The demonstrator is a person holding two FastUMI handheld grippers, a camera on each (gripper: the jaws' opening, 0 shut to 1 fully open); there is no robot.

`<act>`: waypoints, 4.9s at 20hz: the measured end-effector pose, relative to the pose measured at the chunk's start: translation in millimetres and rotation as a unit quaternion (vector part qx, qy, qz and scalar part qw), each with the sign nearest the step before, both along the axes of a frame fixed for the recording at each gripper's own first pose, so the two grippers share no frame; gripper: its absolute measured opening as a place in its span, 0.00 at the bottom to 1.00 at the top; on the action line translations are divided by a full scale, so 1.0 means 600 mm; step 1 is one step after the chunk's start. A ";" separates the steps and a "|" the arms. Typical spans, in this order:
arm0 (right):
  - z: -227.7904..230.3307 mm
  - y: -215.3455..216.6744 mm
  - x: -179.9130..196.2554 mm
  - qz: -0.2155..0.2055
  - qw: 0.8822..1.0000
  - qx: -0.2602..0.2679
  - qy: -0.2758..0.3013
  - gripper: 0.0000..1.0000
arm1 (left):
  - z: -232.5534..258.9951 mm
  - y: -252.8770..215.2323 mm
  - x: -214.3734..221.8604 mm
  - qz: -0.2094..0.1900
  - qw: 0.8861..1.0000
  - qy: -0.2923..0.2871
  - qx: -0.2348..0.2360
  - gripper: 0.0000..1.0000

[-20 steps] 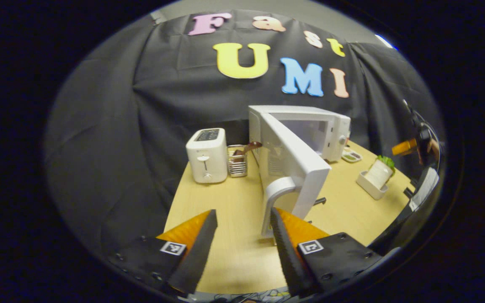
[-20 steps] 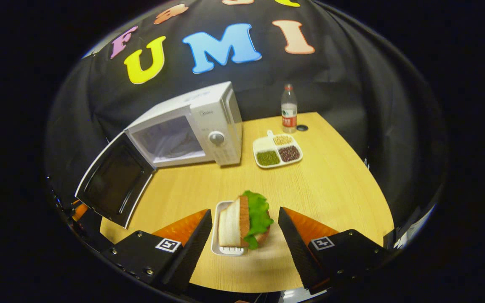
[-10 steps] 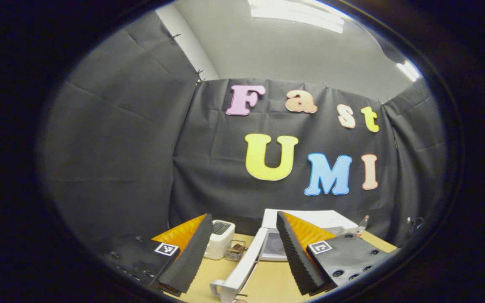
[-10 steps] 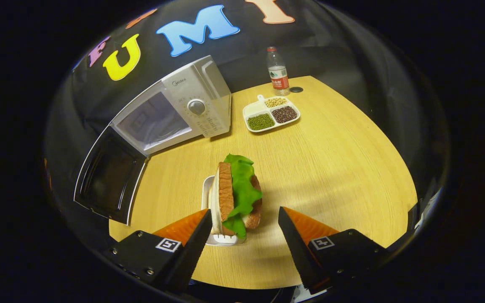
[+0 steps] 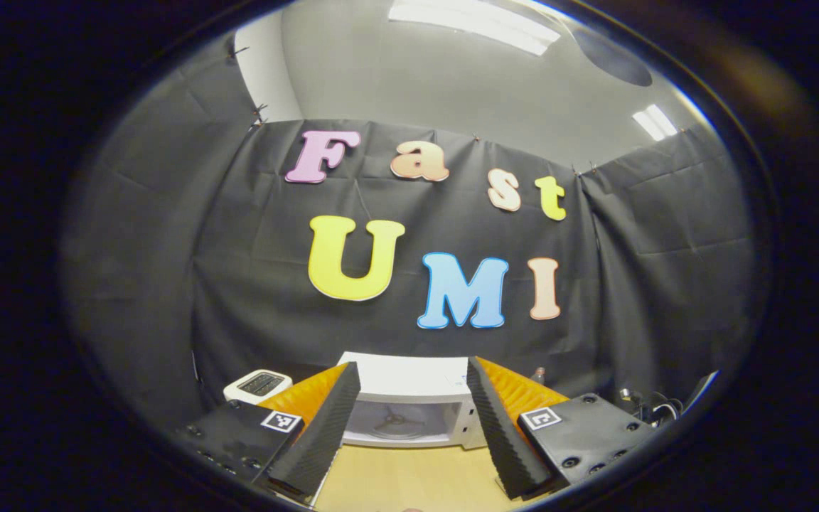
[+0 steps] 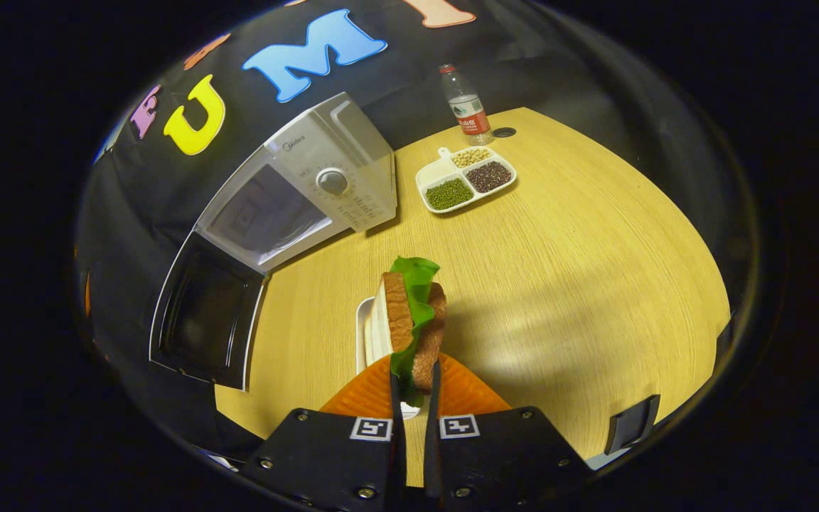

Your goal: Open the microwave oven with the left hand, put the food in, and close the microwave oven.

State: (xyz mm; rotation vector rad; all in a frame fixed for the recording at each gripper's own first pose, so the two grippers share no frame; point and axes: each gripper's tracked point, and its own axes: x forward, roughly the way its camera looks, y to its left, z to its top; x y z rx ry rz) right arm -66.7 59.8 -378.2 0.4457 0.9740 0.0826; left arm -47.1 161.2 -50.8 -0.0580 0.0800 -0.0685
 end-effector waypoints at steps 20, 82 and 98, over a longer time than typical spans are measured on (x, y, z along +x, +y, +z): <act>0.199 0.275 0.200 -0.069 0.927 0.350 -0.113 0.10 | 0.056 0.102 -0.021 0.050 0.998 -0.009 0.035 0.96; 0.494 0.174 0.111 0.010 0.876 -0.236 -0.420 0.97 | -0.024 0.084 -0.002 0.038 0.998 0.022 0.038 0.97; 0.529 0.160 0.083 -0.022 0.881 -0.194 -0.432 0.96 | -0.041 0.176 -0.055 0.042 0.996 0.055 0.059 0.10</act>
